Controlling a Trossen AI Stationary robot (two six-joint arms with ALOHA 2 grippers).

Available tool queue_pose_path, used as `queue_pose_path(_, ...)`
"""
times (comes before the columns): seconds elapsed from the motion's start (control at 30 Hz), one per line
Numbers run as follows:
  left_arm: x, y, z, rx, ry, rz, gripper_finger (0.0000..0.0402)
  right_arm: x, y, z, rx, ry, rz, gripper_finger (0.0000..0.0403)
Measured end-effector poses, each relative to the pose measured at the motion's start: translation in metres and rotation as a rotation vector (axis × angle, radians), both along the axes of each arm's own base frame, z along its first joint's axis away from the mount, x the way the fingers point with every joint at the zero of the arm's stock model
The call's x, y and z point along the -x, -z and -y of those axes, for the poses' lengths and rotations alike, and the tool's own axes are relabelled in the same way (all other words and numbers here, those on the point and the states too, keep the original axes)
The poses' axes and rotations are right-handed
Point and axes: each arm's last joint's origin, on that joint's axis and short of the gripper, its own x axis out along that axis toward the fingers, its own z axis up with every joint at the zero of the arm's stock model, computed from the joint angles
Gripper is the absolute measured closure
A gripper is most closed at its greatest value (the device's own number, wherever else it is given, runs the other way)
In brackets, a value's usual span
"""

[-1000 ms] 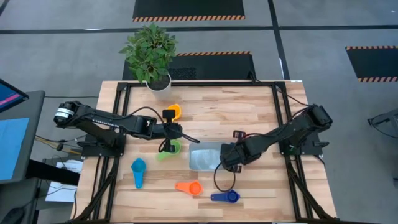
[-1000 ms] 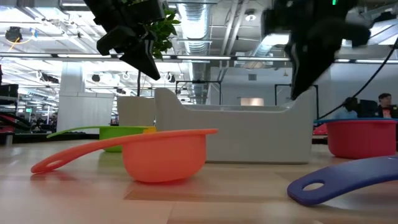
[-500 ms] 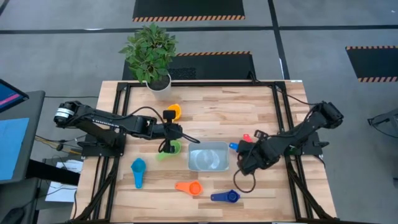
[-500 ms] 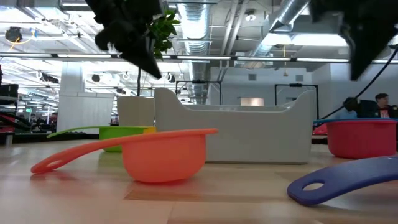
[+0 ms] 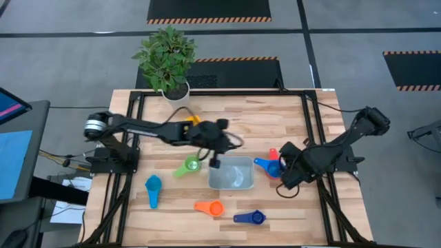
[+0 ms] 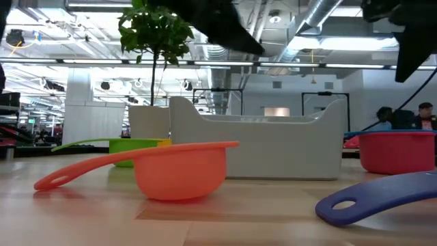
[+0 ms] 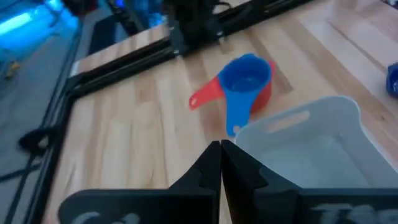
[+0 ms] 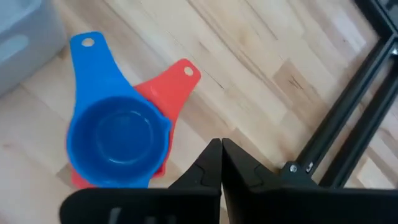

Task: Nest measuring cups in basket
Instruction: Adjust the gray bin

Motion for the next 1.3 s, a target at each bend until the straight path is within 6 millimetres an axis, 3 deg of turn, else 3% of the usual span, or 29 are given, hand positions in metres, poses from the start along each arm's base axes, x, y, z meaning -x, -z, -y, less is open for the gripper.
queue_pose_path(0.13,-0.042,0.006,-0.003,-0.007,0.081,-0.073,0.0401,0.007,-0.002,0.006,-0.014,-0.008,0.009,0.0380)
queue_pose_path(0.37,-0.106,0.013,-0.002,-0.031,0.148,-0.149,0.0401,0.025,0.016,0.019,0.001,-0.005,-0.002,0.0389)
queue_pose_path(0.6,-0.142,0.038,-0.002,-0.019,0.151,-0.296,0.0401,0.040,0.028,0.027,-0.027,-0.004,0.021,0.0378)
queue_pose_path(0.83,-0.150,0.045,0.004,-0.011,0.152,-0.338,0.0401,0.044,0.023,0.030,-0.041,-0.022,0.045,0.0393)
queue_pose_path(1.0,-0.147,0.048,0.004,0.003,0.121,-0.383,0.0401,0.044,0.023,0.031,-0.042,-0.025,0.046,0.0377)
queue_pose_path(1.3,-0.138,0.061,-0.010,-0.234,-0.148,-0.533,0.0402,0.042,0.024,0.028,-0.058,-0.035,0.072,0.0387)
